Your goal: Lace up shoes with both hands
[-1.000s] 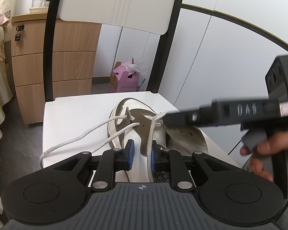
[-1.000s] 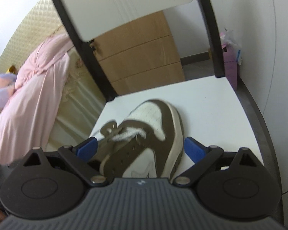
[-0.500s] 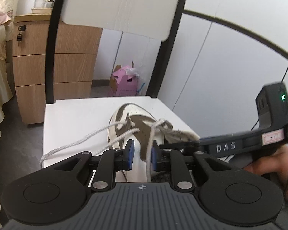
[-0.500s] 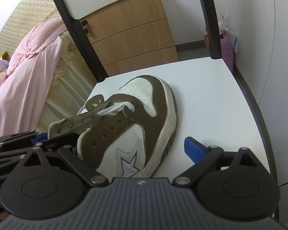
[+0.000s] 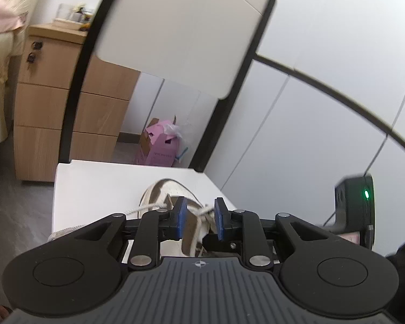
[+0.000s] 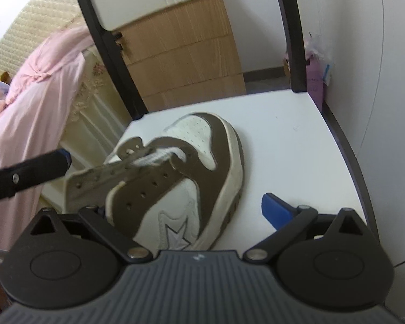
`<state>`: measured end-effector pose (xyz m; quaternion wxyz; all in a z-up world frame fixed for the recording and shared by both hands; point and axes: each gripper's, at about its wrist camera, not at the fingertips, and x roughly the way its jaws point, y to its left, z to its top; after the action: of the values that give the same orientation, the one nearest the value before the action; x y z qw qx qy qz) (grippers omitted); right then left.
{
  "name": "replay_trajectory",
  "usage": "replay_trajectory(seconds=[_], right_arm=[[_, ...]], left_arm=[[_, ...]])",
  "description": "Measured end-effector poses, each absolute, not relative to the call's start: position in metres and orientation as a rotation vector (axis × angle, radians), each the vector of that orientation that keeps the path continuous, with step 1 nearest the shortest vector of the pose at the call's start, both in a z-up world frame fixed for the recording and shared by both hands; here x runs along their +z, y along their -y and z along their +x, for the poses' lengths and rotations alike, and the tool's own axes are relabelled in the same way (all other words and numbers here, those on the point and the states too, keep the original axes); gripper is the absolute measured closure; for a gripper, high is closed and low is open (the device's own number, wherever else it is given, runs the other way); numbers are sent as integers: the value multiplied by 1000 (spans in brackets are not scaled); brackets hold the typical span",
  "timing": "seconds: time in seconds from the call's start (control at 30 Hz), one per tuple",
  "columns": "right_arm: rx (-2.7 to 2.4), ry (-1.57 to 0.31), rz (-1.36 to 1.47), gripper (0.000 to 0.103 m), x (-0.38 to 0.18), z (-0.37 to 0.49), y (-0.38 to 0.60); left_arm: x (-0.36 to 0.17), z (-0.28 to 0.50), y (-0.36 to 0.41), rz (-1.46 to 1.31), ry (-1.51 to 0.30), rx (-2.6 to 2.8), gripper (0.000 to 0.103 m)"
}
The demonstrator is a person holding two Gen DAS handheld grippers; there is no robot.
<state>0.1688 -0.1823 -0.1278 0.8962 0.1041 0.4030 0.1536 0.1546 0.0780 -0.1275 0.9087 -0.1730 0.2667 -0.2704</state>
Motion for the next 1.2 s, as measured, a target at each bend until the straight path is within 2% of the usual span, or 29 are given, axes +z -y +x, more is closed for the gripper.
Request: replay_trajectory(seconds=[0.2, 0.27, 0.47, 0.93, 1.2], right_arm=[[362, -755, 245, 2, -119, 162, 185], [363, -750, 250, 2, -120, 163, 185], [351, -735, 285, 2, -119, 164, 189], [402, -742, 436, 1, -118, 166, 210], [417, -755, 460, 1, -120, 169, 215]], left_arm=[[-135, 168, -118, -645, -559, -509, 75], [-148, 175, -139, -810, -588, -474, 71], [-195, 190, -176, -1165, -688, -312, 70], [-226, 217, -149, -1249, -832, -235, 70], [-217, 218, -153, -1304, -800, -271, 70]])
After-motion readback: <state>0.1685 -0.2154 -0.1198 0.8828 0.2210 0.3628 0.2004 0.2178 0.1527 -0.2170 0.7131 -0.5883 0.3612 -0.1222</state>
